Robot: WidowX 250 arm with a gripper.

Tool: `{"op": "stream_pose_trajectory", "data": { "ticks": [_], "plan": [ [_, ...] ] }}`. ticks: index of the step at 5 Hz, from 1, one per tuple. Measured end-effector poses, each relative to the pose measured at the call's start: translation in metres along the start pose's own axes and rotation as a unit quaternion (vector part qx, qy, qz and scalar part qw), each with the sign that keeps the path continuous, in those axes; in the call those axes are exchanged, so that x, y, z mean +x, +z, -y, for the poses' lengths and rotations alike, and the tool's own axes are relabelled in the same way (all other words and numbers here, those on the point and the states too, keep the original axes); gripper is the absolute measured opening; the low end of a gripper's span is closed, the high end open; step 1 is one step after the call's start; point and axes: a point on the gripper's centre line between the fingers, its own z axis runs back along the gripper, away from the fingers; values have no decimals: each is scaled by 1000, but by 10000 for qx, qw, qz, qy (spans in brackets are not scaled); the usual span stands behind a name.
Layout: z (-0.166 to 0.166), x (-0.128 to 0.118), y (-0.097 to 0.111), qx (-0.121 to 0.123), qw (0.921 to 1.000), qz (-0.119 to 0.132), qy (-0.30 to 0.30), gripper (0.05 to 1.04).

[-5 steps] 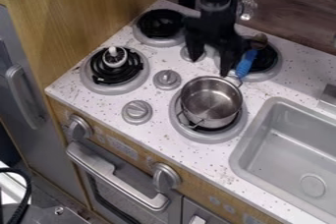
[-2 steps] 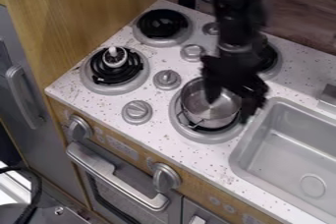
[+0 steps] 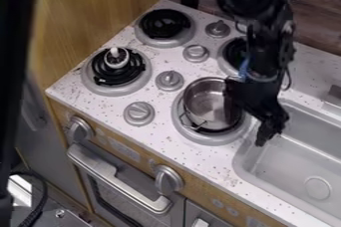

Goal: Moved the silver pot from bottom right burner and placed in between left side burners

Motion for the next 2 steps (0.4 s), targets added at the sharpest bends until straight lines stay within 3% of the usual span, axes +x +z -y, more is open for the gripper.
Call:
{"op": "stream_pose_trajectory", "data": {
  "ticks": [1, 2],
  "plan": [
    [-15, 12, 4, 205, 9995, 132, 200, 999],
    [-22, 15, 10, 162, 9987, 279, 392, 999]
  ]
}}
